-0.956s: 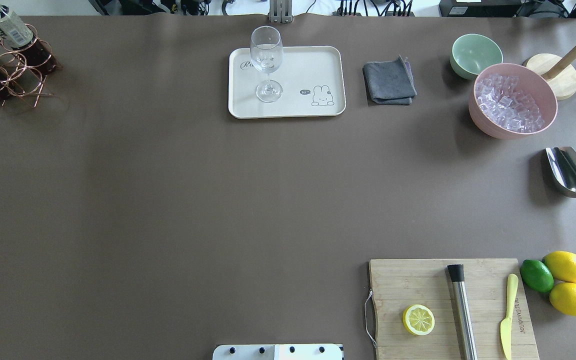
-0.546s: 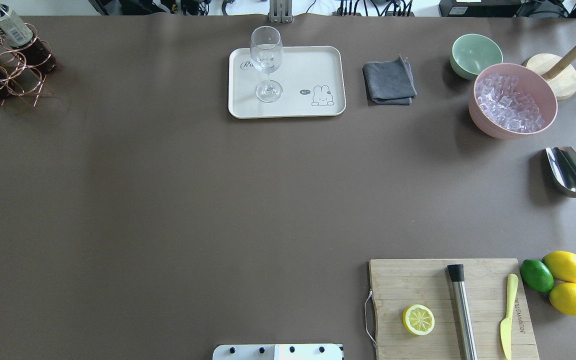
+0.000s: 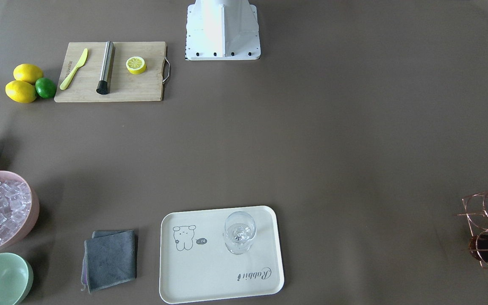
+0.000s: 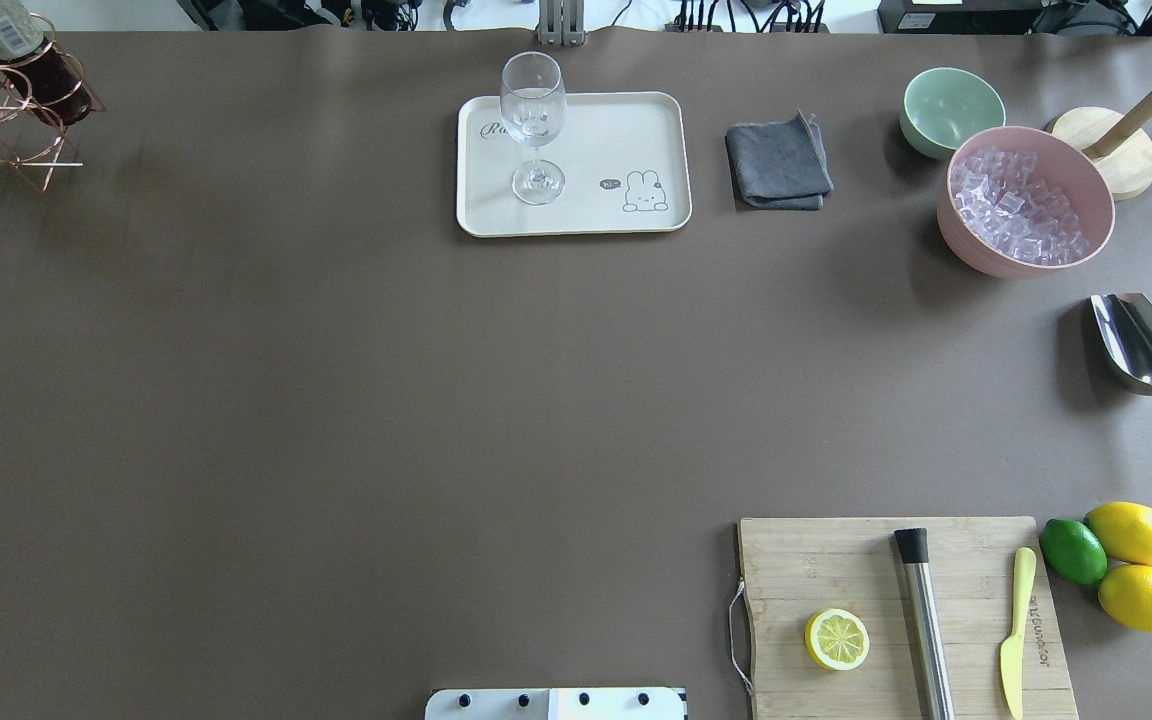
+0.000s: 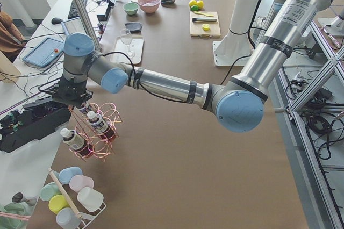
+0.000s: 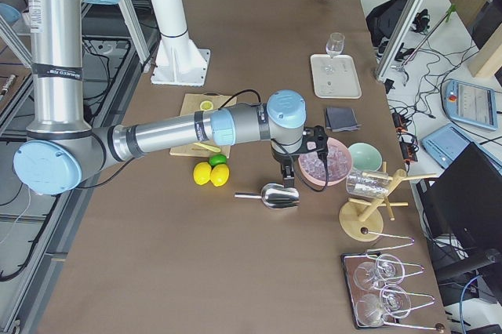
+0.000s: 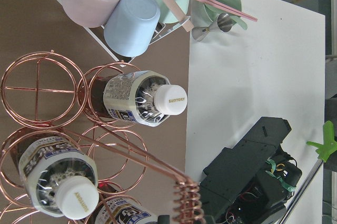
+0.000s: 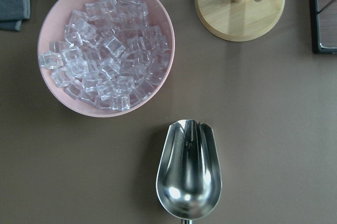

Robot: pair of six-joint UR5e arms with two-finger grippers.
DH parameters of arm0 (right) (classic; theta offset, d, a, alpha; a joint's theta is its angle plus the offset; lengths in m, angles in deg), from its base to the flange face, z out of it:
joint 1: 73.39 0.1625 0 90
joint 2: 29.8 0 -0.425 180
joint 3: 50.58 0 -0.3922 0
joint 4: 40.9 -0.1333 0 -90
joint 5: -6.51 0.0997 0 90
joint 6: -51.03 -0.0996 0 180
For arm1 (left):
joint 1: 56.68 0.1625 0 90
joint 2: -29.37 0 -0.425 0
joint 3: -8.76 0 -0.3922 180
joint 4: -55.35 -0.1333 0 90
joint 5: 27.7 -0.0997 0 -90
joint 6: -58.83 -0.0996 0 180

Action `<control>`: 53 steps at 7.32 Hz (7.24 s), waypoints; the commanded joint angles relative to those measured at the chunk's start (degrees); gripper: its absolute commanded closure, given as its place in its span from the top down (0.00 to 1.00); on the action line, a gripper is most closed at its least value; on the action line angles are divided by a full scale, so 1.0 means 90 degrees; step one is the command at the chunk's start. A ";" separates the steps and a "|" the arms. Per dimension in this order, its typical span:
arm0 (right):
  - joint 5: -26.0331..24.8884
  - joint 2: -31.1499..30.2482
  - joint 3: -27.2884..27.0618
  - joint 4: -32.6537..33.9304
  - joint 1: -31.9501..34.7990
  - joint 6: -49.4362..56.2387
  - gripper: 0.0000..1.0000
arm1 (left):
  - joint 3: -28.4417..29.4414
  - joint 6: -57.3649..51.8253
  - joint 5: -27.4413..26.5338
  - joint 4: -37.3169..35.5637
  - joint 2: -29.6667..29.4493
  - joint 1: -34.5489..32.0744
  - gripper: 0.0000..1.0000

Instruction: Take tea from basket to plate

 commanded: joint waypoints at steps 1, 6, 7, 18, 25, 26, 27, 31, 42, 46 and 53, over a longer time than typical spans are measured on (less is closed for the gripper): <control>0.0429 0.0600 -0.0366 -0.0015 -0.0183 0.0004 1.00 | -0.1936 0.0139 0.0385 -0.1325 0.0393 0.0094 0.00; 0.0715 0.0807 0.0139 -0.3720 -0.0553 -0.0035 1.00 | -0.4568 0.1904 -0.0150 -0.3219 -0.0041 0.2435 0.00; 0.1043 0.0827 0.0178 -0.4190 -0.0613 -0.0025 1.00 | -0.4784 0.2352 -0.0297 -0.3795 -0.0354 0.2845 0.00; 0.0950 0.0905 0.0442 -0.9320 -0.1296 -0.0501 1.00 | -0.3946 0.5863 -0.2710 -0.5724 -0.3619 0.6100 0.00; -0.0447 0.1537 0.0833 -0.9429 -0.2526 -0.1482 1.00 | -0.3564 0.5833 -0.3521 -0.5246 -0.3511 0.6492 0.00; -0.0573 0.1656 0.0833 -0.9477 -0.2682 -0.2224 1.00 | -0.3585 0.5833 -0.3531 -0.5255 -0.3502 0.6492 0.00; -0.1222 0.1657 0.1074 -1.0271 -0.3148 -0.3073 1.00 | -0.3565 0.5833 -0.3531 -0.5246 -0.3434 0.6531 0.00; -0.2565 0.1851 0.1594 -1.1753 -0.4352 -0.3892 1.00 | -0.3643 0.5853 -0.3570 -0.5275 -0.3404 0.6697 0.00; -0.3523 0.2711 0.2443 -1.1675 -0.5506 -0.2087 0.96 | -0.3888 0.5853 -0.3570 -0.5256 -0.3130 0.6794 0.00; -0.3602 0.3044 0.2942 -1.1675 -0.5623 -0.1939 0.91 | -0.3780 0.5873 -0.3707 -0.5256 -0.3247 0.6883 0.00; -0.3641 0.2946 0.2952 -1.1734 -0.5740 -0.2212 0.09 | -0.3673 0.5960 -0.3736 -0.5265 -0.3404 0.6941 0.00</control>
